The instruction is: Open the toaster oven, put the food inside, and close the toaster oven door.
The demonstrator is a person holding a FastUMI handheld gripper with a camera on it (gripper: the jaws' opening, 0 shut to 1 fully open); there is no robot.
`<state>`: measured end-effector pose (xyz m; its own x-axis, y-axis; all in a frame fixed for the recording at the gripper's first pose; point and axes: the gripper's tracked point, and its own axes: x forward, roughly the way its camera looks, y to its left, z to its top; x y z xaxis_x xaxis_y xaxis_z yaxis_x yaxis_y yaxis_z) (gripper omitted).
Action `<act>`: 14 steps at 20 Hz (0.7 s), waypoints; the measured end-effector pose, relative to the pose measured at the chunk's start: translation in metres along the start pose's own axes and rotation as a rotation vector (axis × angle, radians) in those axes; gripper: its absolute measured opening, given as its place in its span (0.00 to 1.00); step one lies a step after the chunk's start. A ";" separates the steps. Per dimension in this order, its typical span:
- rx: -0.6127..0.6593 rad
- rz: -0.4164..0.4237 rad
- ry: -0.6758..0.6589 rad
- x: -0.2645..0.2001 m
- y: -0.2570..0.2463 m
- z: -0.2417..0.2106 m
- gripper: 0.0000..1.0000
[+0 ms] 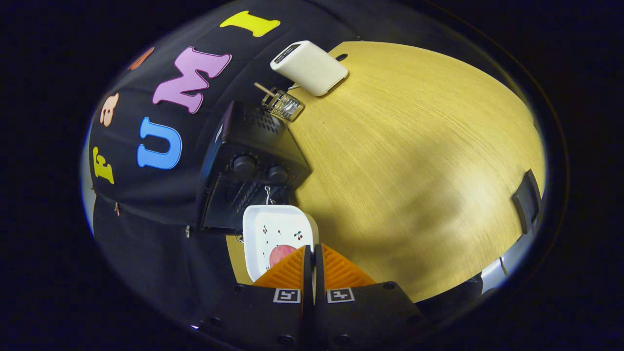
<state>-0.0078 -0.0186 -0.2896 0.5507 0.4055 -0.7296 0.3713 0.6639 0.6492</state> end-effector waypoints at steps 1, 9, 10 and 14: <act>0.002 0.003 0.002 0.007 0.006 -0.003 0.05; 0.034 0.029 0.004 0.063 0.054 -0.026 0.05; 0.046 0.031 0.004 0.069 0.059 -0.028 0.05; 0.082 0.045 -0.026 0.095 0.085 -0.030 0.05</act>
<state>0.0537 0.0946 -0.3100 0.5871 0.4161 -0.6944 0.4056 0.5912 0.6971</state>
